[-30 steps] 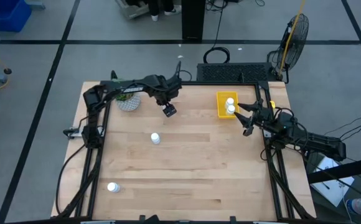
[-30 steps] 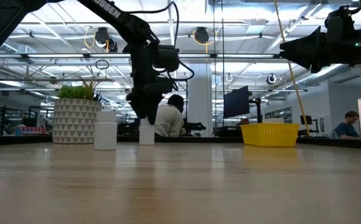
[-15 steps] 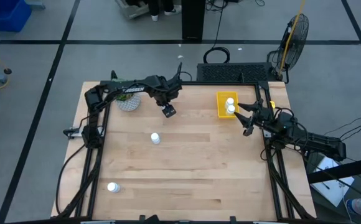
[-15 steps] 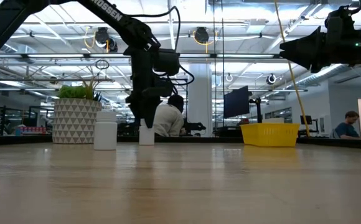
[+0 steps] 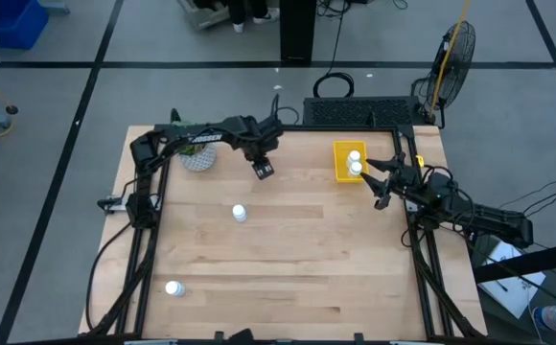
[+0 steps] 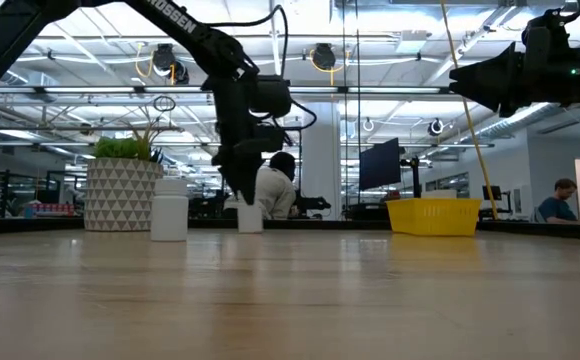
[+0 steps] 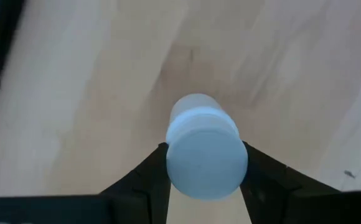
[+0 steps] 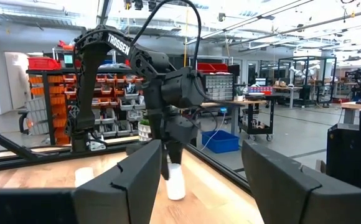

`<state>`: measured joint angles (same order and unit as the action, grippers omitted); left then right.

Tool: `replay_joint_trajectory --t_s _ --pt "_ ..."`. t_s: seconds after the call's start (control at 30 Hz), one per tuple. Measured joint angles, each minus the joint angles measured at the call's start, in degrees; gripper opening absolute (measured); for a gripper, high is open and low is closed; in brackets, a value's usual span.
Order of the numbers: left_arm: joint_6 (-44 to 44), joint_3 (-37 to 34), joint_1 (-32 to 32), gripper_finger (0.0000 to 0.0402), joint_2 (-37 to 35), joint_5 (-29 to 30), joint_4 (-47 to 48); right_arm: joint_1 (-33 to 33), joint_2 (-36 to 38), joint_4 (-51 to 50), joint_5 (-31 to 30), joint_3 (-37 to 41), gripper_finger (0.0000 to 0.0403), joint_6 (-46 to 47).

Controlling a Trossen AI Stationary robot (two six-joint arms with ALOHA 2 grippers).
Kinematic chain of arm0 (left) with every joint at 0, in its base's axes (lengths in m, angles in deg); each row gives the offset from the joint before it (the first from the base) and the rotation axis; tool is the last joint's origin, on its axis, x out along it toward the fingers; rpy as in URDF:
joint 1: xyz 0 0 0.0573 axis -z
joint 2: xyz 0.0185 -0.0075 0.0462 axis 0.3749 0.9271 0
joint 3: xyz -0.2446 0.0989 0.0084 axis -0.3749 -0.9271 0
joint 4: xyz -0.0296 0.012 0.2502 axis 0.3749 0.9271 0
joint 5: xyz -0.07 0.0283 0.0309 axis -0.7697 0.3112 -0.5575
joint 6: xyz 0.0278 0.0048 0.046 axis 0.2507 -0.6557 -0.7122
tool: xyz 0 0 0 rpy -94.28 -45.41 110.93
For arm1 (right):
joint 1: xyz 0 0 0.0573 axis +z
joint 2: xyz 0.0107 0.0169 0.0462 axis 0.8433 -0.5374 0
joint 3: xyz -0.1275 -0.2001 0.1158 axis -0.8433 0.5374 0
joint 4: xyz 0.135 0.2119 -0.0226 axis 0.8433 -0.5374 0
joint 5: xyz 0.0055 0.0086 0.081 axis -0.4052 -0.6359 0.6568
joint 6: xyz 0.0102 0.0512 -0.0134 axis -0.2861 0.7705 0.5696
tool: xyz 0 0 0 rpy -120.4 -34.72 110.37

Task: Pick and place pill bottles into a basket
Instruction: Put the top white medicine bottle into the yellow bin

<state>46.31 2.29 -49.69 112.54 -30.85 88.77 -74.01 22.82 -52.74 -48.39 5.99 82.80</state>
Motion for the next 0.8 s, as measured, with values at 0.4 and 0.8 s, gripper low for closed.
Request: replay_joint_trajectory --t_s 0.4,0.8 --pt "-1.6 0.0 2.6 0.0157 -7.2 -8.2 -22.9 0.0 0.0 0.0 0.0 0.0 0.0215 0.0" --pt "-5.6 29.2 3.6 0.0157 -1.1 -6.0 -3.6 0.0 -0.3 -0.2 0.0 0.0 0.0215 0.0"
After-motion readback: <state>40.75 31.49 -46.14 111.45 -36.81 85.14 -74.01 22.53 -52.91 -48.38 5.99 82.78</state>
